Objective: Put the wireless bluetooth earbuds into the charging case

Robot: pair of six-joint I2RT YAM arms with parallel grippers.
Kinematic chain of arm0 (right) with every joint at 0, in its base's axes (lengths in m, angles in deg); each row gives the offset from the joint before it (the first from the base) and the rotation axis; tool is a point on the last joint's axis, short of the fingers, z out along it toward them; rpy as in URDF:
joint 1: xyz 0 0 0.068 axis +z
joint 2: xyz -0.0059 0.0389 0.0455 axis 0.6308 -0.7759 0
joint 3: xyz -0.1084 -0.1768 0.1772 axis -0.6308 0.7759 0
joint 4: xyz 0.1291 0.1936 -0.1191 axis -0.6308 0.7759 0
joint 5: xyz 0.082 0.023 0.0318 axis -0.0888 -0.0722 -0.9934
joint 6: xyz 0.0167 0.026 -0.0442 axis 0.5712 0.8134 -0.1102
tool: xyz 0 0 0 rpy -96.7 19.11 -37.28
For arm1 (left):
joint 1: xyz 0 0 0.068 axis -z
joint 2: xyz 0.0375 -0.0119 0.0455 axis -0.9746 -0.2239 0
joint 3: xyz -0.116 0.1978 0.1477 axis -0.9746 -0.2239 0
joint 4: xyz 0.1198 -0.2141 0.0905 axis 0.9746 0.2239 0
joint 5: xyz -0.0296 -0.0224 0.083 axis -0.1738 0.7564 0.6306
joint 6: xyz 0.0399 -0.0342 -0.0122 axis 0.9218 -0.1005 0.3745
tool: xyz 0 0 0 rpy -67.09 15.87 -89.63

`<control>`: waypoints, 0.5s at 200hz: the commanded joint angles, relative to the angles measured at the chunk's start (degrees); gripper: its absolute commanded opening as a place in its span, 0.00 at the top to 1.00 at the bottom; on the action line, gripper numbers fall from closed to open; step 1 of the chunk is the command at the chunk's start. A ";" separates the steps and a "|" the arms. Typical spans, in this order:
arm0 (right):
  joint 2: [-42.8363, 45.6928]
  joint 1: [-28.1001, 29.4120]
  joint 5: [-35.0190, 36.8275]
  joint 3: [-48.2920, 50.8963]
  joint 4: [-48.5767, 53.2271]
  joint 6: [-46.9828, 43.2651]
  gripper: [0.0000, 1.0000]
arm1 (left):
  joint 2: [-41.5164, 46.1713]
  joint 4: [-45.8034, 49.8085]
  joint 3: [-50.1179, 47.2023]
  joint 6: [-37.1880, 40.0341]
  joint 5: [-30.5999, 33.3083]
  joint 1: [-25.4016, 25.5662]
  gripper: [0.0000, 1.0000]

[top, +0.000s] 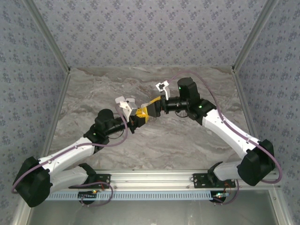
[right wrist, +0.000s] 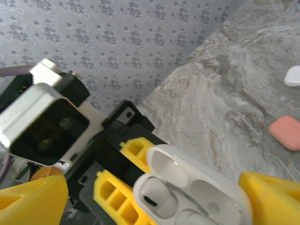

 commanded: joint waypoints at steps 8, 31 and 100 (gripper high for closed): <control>2.79 0.18 -3.25 -2.06 -0.70 -0.05 0.07 | 0.70 -2.12 2.37 0.67 -0.23 0.36 0.98; 4.81 0.24 -2.99 -1.61 1.25 -1.20 0.08 | 0.79 -1.72 2.33 0.86 0.35 0.38 0.99; 9.54 -0.35 18.95 -0.69 11.48 -8.07 0.02 | 2.39 0.41 2.09 1.24 2.89 0.33 0.99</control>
